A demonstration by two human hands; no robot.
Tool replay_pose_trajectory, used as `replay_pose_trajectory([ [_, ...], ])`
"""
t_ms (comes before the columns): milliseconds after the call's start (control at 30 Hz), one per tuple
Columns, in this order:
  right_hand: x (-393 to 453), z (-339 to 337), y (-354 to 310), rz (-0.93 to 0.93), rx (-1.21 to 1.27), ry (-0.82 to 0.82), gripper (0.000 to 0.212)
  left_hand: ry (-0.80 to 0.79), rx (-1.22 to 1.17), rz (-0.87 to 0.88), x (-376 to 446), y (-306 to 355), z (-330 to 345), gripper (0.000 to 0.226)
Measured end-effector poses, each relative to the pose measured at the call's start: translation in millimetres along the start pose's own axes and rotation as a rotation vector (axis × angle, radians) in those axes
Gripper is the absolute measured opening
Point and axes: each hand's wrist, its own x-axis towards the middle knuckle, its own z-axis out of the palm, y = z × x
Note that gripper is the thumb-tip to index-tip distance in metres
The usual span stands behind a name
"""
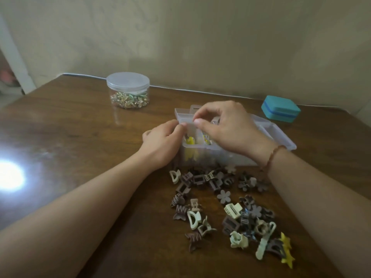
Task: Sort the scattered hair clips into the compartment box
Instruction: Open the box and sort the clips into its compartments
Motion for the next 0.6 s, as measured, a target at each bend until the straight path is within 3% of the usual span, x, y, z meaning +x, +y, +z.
replay_pose_trajectory([
  [133,-38.5,-48.4,-2.8,0.001,0.02,0.039,0.006,-0.024,-0.001,-0.021,0.3,2.6,0.3,0.058],
  [267,-113.6,-82.7,-6.8,0.018,-0.036,-0.077,0.008,-0.02,-0.024,-0.035,0.6,1.5,1.2,0.053],
  [467,-203.5,-76.9,-0.6,0.088,-0.179,-0.173,0.033,-0.007,-0.017,-0.046,-1.1,4.2,1.0,0.053],
  [600,-220.2,-58.7,5.8,0.111,-0.176,-0.154,0.035,-0.018,-0.028,-0.059,-2.0,5.0,0.1,0.052],
])
